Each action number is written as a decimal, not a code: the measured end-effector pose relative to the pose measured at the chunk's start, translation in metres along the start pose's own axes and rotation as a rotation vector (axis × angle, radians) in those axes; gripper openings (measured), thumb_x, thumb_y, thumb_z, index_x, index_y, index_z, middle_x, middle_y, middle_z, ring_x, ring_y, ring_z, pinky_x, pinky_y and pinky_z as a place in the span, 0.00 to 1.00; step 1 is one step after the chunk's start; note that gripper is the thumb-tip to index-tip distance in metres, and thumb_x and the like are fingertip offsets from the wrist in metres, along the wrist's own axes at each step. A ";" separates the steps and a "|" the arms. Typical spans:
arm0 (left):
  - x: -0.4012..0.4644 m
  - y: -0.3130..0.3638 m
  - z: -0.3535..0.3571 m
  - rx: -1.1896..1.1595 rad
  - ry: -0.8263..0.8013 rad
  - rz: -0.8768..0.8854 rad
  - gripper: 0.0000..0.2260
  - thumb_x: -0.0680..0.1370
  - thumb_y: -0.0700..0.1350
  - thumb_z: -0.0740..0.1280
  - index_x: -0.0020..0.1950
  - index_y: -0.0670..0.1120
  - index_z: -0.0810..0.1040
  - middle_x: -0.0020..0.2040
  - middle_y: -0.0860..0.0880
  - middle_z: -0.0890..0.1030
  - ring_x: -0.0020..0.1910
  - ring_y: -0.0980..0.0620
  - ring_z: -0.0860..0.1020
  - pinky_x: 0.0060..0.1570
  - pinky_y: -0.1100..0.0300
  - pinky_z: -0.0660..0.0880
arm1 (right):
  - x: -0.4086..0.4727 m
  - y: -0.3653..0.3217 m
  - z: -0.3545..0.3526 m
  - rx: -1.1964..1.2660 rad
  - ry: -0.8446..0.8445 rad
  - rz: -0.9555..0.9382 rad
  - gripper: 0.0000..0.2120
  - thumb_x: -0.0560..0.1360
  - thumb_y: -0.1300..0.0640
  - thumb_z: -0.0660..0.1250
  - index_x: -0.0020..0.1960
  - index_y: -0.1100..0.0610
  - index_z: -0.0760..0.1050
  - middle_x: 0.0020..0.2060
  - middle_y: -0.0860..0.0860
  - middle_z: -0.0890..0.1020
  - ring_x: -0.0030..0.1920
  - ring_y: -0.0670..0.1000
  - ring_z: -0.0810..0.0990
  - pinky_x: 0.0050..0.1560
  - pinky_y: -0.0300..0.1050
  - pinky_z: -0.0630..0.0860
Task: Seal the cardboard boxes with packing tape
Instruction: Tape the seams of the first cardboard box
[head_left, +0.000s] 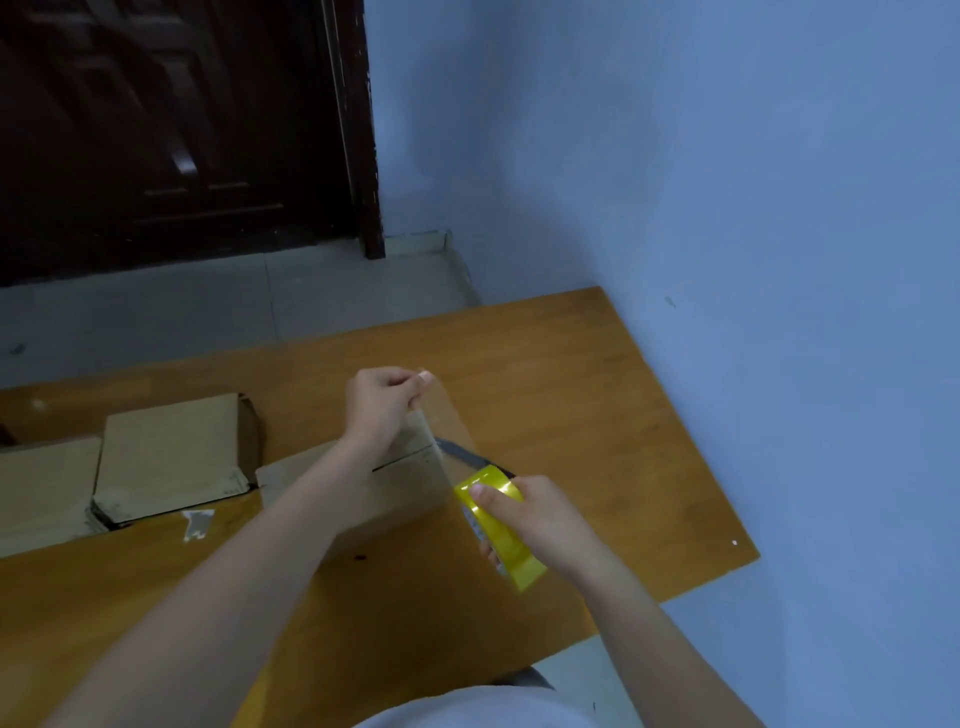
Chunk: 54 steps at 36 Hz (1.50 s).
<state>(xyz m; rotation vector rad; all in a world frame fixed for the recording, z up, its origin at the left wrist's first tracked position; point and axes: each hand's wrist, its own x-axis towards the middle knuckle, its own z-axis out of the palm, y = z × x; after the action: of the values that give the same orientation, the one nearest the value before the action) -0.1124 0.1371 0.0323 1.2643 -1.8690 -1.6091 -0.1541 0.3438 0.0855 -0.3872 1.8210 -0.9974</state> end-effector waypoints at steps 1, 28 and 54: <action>0.001 -0.003 0.002 0.022 0.008 0.002 0.16 0.74 0.48 0.72 0.28 0.43 0.77 0.30 0.49 0.79 0.39 0.51 0.79 0.44 0.57 0.71 | 0.002 -0.001 0.002 0.001 -0.014 0.020 0.14 0.77 0.47 0.65 0.42 0.58 0.76 0.31 0.57 0.82 0.29 0.54 0.80 0.33 0.43 0.77; 0.024 -0.039 0.007 0.237 0.101 0.120 0.10 0.77 0.48 0.68 0.52 0.44 0.84 0.45 0.52 0.80 0.44 0.56 0.75 0.39 0.74 0.65 | 0.034 0.024 0.022 -0.075 0.024 0.103 0.17 0.77 0.46 0.64 0.48 0.60 0.76 0.32 0.55 0.83 0.31 0.50 0.81 0.36 0.43 0.78; 0.023 -0.039 0.005 0.257 0.078 0.110 0.11 0.76 0.48 0.69 0.52 0.43 0.83 0.45 0.52 0.80 0.45 0.54 0.76 0.46 0.64 0.68 | 0.036 0.034 0.033 -0.098 0.080 0.079 0.13 0.78 0.47 0.64 0.49 0.57 0.76 0.36 0.52 0.82 0.30 0.43 0.81 0.33 0.37 0.76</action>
<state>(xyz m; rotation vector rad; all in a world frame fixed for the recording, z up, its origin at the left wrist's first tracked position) -0.1136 0.1236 -0.0114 1.2790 -2.1069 -1.2776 -0.1367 0.3267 0.0316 -0.3360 1.9470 -0.8830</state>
